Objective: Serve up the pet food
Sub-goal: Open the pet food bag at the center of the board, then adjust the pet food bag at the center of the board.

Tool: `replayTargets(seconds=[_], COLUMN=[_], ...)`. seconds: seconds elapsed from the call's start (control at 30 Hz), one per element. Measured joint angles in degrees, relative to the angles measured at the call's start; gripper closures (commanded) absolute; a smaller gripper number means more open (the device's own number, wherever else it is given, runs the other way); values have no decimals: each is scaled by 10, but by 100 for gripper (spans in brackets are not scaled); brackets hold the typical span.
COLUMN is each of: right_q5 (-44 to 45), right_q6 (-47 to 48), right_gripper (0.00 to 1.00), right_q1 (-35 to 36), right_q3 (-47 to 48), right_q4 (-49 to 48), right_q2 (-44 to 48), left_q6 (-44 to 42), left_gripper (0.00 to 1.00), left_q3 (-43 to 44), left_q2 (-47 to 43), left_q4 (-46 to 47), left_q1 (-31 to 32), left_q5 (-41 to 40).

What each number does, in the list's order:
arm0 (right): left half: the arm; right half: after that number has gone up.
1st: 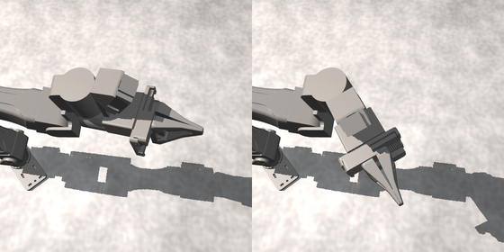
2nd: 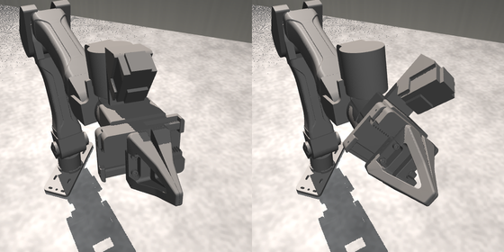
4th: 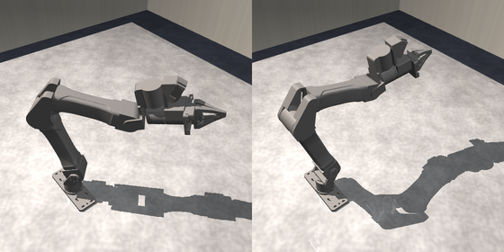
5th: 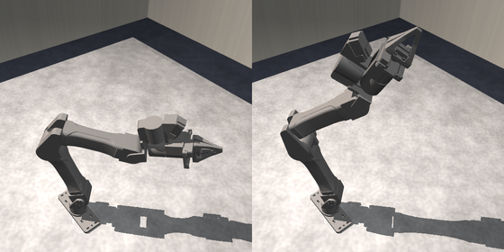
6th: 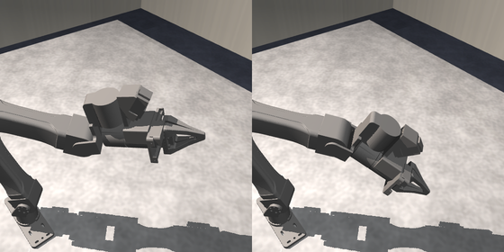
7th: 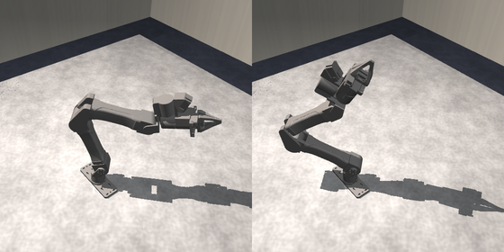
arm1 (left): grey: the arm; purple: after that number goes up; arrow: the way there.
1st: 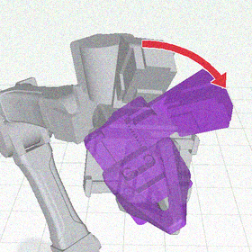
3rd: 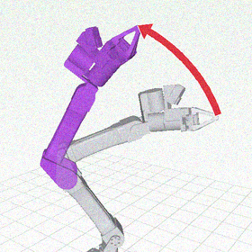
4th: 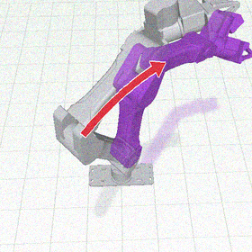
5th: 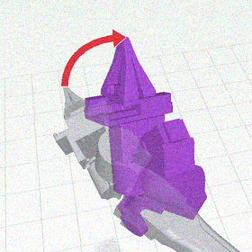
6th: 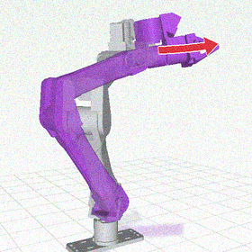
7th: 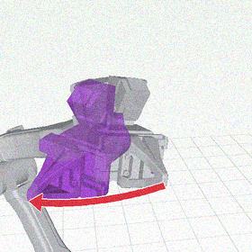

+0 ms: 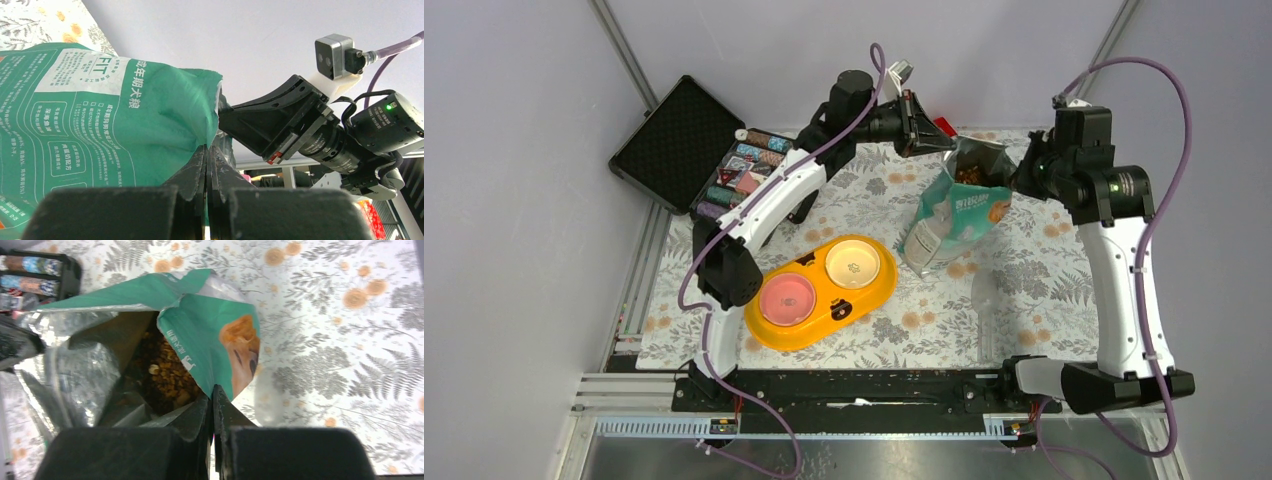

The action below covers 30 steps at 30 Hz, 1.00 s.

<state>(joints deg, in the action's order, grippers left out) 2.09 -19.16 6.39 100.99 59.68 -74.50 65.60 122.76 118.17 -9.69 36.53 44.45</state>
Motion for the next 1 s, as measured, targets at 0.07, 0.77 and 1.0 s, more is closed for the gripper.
replayTargets(seconds=[0.07, 0.77, 1.0], right_q5=[20, -17, 0], right_q6=[11, 34, 31], right_gripper=[100, 51, 37], right_q1=[0, -7, -8], right_q3=[-20, -113, -95], right_q4=[0, -15, 0], right_q2=[19, 186, 122], left_q6=[0, -12, -23], left_gripper=[100, 100, 100], left_q3=[0, 94, 82], left_q2=[0, -20, -24], left_q4=[2, 19, 13], left_q1=[7, 62, 71], left_q5=[0, 15, 17])
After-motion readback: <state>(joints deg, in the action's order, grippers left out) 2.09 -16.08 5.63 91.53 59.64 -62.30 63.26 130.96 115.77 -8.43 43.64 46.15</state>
